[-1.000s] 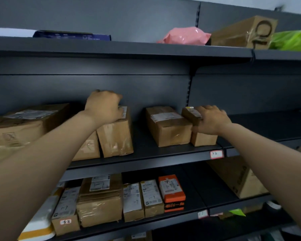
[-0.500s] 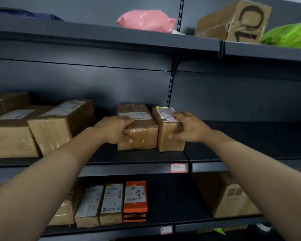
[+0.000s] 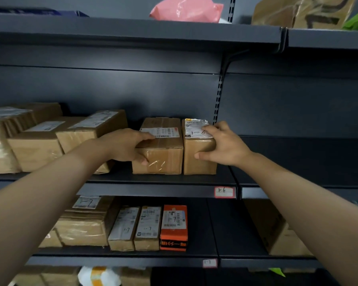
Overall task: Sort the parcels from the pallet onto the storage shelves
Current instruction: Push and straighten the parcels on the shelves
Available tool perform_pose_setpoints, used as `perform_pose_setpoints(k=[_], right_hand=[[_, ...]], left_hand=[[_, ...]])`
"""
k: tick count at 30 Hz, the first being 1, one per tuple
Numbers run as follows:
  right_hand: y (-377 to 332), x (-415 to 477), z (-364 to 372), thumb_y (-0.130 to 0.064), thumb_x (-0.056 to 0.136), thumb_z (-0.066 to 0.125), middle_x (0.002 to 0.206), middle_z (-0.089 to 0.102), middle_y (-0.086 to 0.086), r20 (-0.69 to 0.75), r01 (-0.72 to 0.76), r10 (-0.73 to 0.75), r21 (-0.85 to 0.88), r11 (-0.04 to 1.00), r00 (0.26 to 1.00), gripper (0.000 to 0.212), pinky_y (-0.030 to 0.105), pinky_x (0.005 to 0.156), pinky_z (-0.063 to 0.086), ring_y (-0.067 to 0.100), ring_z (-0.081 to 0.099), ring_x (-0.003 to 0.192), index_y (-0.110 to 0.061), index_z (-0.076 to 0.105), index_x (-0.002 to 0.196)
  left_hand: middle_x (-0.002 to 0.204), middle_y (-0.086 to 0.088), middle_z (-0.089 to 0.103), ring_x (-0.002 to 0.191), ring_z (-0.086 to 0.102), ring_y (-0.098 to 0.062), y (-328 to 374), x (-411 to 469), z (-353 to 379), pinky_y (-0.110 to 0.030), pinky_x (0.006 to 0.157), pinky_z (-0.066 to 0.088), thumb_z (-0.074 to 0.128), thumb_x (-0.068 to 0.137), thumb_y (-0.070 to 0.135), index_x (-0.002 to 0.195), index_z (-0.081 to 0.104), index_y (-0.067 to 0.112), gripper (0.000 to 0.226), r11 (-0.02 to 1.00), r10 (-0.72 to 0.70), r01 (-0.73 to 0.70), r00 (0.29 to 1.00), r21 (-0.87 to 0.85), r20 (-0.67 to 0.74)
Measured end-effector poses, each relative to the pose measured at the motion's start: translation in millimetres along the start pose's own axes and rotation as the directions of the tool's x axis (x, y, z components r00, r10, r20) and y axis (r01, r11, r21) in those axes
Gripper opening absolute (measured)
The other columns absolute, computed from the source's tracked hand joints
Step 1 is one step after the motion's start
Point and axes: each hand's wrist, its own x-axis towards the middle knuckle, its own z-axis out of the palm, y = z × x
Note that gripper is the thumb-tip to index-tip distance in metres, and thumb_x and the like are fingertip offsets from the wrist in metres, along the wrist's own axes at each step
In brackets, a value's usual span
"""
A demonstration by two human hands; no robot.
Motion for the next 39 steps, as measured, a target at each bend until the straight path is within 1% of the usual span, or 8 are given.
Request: perform_pose_setpoints(k=[4, 8, 13, 21, 28, 31, 35, 39], right_hand=[[-10, -2, 4, -0.053, 0.072, 0.078, 0.137, 0.033, 0.003, -0.016, 0.01, -0.01, 0.002, 1.0, 1.0, 0.091, 0.035, 0.103, 0.043, 0.023, 0.048, 0.123, -0.026, 0.037, 0.147], [-18, -5, 6, -0.052, 0.072, 0.079, 0.137, 0.034, 0.003, -0.022, 0.015, -0.015, 0.018, 1.0, 1.0, 0.09, 0.035, 0.104, 0.043, 0.023, 0.047, 0.123, -0.025, 0.037, 0.147], [-28, -6, 8, -0.053, 0.073, 0.078, 0.137, 0.033, 0.003, -0.01, 0.019, -0.019, 0.01, 1.0, 1.0, 0.09, 0.036, 0.104, 0.043, 0.023, 0.047, 0.123, -0.025, 0.036, 0.148], [-39, -6, 11, -0.055, 0.072, 0.077, 0.138, 0.033, 0.003, -0.004, 0.013, -0.013, -0.021, 1.0, 1.0, 0.091, 0.039, 0.101, 0.046, 0.024, 0.047, 0.123, -0.026, 0.036, 0.147], [-45, -8, 14, -0.057, 0.073, 0.076, 0.143, 0.03, 0.003, -0.023, 0.002, -0.003, -0.042, 0.999, 1.0, 0.091, 0.038, 0.101, 0.046, 0.024, 0.047, 0.126, -0.025, 0.036, 0.148], [-49, -8, 17, -0.058, 0.074, 0.074, 0.145, 0.029, 0.003, -0.031, 0.001, -0.003, -0.056, 0.998, 1.0, 0.091, 0.037, 0.101, 0.046, 0.024, 0.047, 0.126, -0.025, 0.035, 0.148], [-53, -9, 20, -0.059, 0.076, 0.072, 0.147, 0.029, 0.003, -0.04, -0.011, 0.008, -0.069, 0.998, 0.999, 0.09, 0.037, 0.102, 0.046, 0.025, 0.046, 0.128, -0.027, 0.033, 0.15], [-57, -14, 22, -0.057, 0.08, 0.069, 0.149, 0.03, 0.004, -0.038, -0.034, 0.03, -0.108, 0.994, 0.999, 0.088, 0.039, 0.099, 0.047, 0.027, 0.046, 0.128, -0.028, 0.027, 0.152]], left_hand=[[0.139, -0.001, 0.051, 0.12, 0.05, -0.021, -6, -7, -2, -0.032, 0.097, 0.041, 0.074, 0.081, 0.042, 0.149, 0.029, 0.028, 0.083, 0.999, -0.001, 0.0, 1.0, 0.049, 0.019], [0.135, -0.003, 0.055, 0.116, 0.052, -0.022, -9, -15, -5, -0.031, 0.09, 0.041, 0.073, 0.082, 0.041, 0.149, 0.03, 0.025, 0.081, 0.99, -0.005, 0.007, 1.0, 0.141, -0.01], [0.123, -0.002, 0.061, 0.106, 0.056, -0.02, -13, -23, -9, -0.029, 0.081, 0.043, 0.072, 0.082, 0.042, 0.144, 0.04, 0.024, 0.072, 0.978, -0.002, 0.007, 1.0, 0.209, -0.023], [0.125, 0.0, 0.06, 0.109, 0.056, -0.02, -18, -31, -12, -0.03, 0.085, 0.045, 0.071, 0.083, 0.041, 0.144, 0.04, 0.026, 0.07, 0.968, -0.001, 0.004, 1.0, 0.249, -0.013], [0.117, 0.0, 0.063, 0.101, 0.058, -0.019, -20, -29, -8, -0.029, 0.078, 0.046, 0.07, 0.083, 0.04, 0.136, 0.046, 0.022, 0.061, 0.958, 0.014, -0.007, 1.0, 0.286, -0.022], [0.115, -0.001, 0.063, 0.1, 0.058, -0.02, -22, -29, -6, -0.029, 0.073, 0.042, 0.07, 0.084, 0.04, 0.131, 0.049, 0.021, 0.055, 0.952, 0.03, -0.019, 0.999, 0.304, -0.031], [0.115, -0.002, 0.063, 0.099, 0.058, -0.02, -27, -28, -2, -0.034, 0.081, 0.049, 0.07, 0.084, 0.039, 0.127, 0.051, 0.02, 0.051, 0.952, 0.044, -0.031, 0.998, 0.304, -0.037], [0.115, -0.002, 0.062, 0.099, 0.06, -0.021, -27, -31, 3, -0.035, 0.081, 0.05, 0.069, 0.085, 0.036, 0.122, 0.053, 0.018, 0.044, 0.943, 0.067, -0.038, 0.995, 0.331, -0.078]])
